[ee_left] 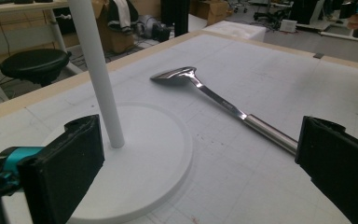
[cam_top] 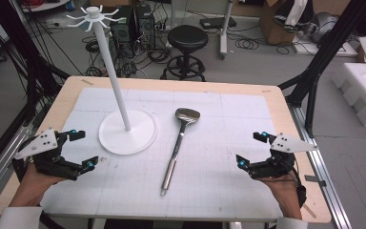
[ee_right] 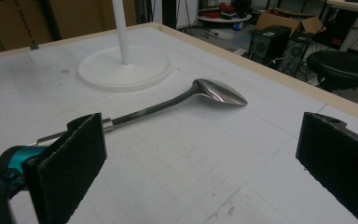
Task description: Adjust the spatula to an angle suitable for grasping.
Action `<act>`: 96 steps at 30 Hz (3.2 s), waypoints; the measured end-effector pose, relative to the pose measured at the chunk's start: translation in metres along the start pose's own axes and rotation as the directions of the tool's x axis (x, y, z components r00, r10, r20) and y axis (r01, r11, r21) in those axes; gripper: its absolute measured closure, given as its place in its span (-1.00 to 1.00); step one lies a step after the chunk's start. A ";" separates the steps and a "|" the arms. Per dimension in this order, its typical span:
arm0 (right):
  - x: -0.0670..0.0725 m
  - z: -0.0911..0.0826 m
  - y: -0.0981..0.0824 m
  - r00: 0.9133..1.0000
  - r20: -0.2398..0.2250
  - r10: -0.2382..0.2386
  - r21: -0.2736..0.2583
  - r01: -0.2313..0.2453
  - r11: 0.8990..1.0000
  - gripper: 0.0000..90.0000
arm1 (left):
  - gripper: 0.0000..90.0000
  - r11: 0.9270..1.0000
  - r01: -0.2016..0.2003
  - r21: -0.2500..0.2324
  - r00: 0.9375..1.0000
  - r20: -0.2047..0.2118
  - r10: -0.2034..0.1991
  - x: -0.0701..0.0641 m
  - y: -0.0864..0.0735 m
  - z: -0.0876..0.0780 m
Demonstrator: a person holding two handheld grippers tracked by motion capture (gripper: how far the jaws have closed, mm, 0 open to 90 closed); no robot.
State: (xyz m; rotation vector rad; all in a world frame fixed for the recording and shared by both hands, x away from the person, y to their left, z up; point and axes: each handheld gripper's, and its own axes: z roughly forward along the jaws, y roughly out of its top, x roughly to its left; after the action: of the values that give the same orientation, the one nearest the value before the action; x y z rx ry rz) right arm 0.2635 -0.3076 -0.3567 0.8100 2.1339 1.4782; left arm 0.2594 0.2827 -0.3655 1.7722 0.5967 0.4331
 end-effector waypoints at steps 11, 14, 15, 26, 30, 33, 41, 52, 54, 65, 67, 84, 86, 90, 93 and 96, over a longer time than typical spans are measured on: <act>-0.003 0.002 -0.002 1.000 -0.004 0.005 0.013 -0.005 1.000 -0.99 | -0.96 1.000 -0.010 0.011 1.000 -0.001 0.010 0.001 -0.001 0.003; -0.003 0.001 -0.001 1.000 -0.006 -0.001 0.017 0.001 1.000 -0.99 | -0.96 1.000 -0.011 0.008 1.000 0.006 0.011 0.000 0.000 0.002; -0.002 0.001 0.000 1.000 -0.007 0.001 0.019 -0.001 1.000 -0.99 | -0.96 1.000 -0.012 0.006 1.000 0.008 0.012 0.000 0.000 0.002; -0.005 0.009 0.019 0.999 -0.036 -0.042 0.054 0.043 0.998 -0.99 | -0.96 1.000 -0.013 0.011 1.000 0.010 0.013 0.000 -0.001 0.003; -0.006 0.016 0.029 0.997 -0.061 -0.051 0.075 0.056 0.996 -0.99 | -0.96 1.000 -0.012 0.014 1.000 0.009 0.012 0.000 -0.001 0.003; -0.005 0.023 0.035 0.995 -0.080 -0.056 0.094 0.064 0.994 -0.99 | -0.96 1.000 -0.015 0.013 1.000 0.010 0.015 0.000 -0.001 0.003; -0.006 0.039 0.050 0.990 -0.109 -0.087 0.132 0.102 0.986 -0.99 | -0.96 1.000 -0.014 0.010 1.000 0.014 0.014 0.000 -0.001 0.003; -0.012 0.071 0.071 0.980 -0.161 -0.119 0.187 0.148 0.971 -0.99 | -0.96 1.000 -0.012 0.010 1.000 0.019 0.012 0.000 -0.001 0.003; -0.014 0.078 0.075 0.977 -0.171 -0.127 0.194 0.160 0.968 -0.99 | -0.96 1.000 -0.012 0.010 1.000 0.021 0.012 0.000 -0.001 0.004; -0.020 0.105 0.090 0.962 -0.222 -0.161 0.219 0.210 0.953 -0.92 | -0.96 1.000 -0.016 0.015 1.000 0.026 0.016 0.000 -0.001 0.004; -0.021 0.109 0.093 0.955 -0.246 -0.163 0.230 0.221 0.948 -0.89 | -0.96 1.000 -0.016 0.016 1.000 0.026 0.015 0.000 -0.001 0.004; -0.039 0.158 0.122 0.945 -0.299 -0.132 0.329 0.232 0.916 -0.89 | -0.96 1.000 -0.017 0.020 0.999 0.029 0.016 0.001 -0.001 0.007; -0.042 0.166 0.125 0.943 -0.307 -0.126 0.329 0.230 0.916 -0.89 | -0.96 1.000 -0.013 0.020 1.000 0.028 0.012 0.001 -0.001 0.008; -0.047 0.183 0.130 0.941 -0.317 -0.117 0.343 0.229 0.911 -0.80 | -0.96 1.000 -0.012 0.022 1.000 0.027 0.012 0.002 -0.001 0.008; -0.052 0.194 0.132 0.941 -0.324 -0.098 0.332 0.210 0.919 -0.66 | -0.96 1.000 -0.012 0.024 1.000 0.023 0.011 0.003 -0.002 0.008; -0.054 0.204 0.132 0.948 -0.311 -0.074 0.343 0.185 0.921 -0.66 | -0.96 1.000 -0.012 0.025 1.000 0.022 0.011 0.003 -0.002 0.008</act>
State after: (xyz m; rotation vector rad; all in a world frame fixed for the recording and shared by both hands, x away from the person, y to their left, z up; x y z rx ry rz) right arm 0.4626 -0.1672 -0.3028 0.5765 2.6862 1.2041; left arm 0.2664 0.2785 -0.3693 1.8028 0.5791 0.4151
